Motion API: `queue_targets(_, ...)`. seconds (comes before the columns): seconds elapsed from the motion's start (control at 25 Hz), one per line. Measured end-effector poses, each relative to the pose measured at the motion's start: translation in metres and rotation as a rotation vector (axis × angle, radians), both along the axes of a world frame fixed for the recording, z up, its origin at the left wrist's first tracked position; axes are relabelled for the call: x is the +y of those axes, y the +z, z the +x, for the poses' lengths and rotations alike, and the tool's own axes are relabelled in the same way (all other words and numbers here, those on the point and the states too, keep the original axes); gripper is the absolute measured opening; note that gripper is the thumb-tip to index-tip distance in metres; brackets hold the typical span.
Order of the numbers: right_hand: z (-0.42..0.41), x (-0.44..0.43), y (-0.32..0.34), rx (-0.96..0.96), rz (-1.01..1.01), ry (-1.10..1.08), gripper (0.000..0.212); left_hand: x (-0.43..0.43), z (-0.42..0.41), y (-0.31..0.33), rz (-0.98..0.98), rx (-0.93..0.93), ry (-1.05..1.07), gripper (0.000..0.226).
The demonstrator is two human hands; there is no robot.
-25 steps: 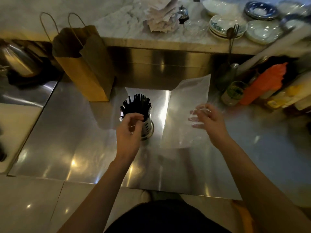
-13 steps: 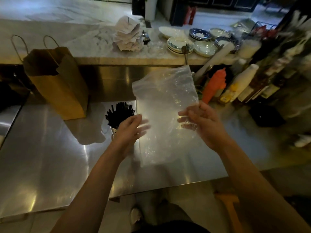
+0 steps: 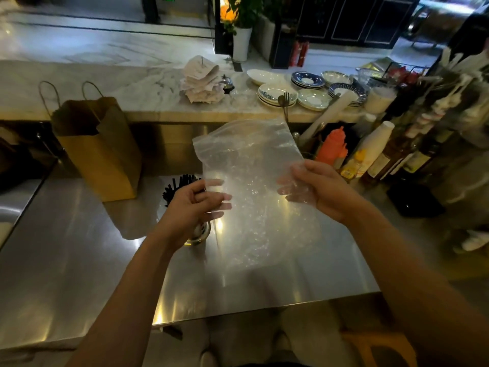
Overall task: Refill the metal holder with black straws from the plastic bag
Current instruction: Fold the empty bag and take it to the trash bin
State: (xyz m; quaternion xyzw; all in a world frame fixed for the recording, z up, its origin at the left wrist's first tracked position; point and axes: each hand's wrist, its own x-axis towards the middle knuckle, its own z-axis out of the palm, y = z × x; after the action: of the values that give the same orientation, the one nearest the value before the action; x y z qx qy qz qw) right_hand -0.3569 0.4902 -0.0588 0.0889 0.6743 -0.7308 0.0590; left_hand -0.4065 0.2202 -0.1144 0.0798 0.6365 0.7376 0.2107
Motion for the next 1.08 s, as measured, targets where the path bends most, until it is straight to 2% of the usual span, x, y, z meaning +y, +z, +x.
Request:
queue_targets(0.2,-0.012,0.026,0.014,0.072,0.009,0.195,0.018,0.017,0.004,0.008,-0.032,0.007,-0.040,0.020)
queue_targets(0.32,-0.021,0.041,0.022,0.027,0.075,0.373,0.034,0.021,0.006,0.015,-0.040,0.022,0.065,0.018)
queue_targets(0.48,-0.037,0.054,0.019,0.006,0.064,0.367,0.038,0.021,0.004,0.028,-0.062,0.090,0.130,0.035)
queue_targets(0.68,-0.047,0.058,0.017,0.087,-0.016,0.315,0.024,0.026,0.005,0.043,-0.043,0.214,0.133,0.027)
queue_targets(0.72,-0.048,0.059,0.020,0.104,0.007,0.324,0.026,0.027,0.006,0.046,-0.039,0.254,0.127,0.022)
queue_targets(0.84,-0.052,0.065,0.028,0.153,0.152,0.360,0.057,0.025,0.004,0.057,-0.037,0.342,0.105,0.024)
queue_targets(0.96,-0.054,0.069,0.035,0.178,0.194,0.367,0.059,0.022,0.000,0.064,-0.055,0.386,0.031,0.042)
queue_targets(1.08,-0.058,0.072,0.041,0.270,0.354,0.377,0.060,0.015,-0.006,0.071,-0.065,0.308,0.038,0.032)
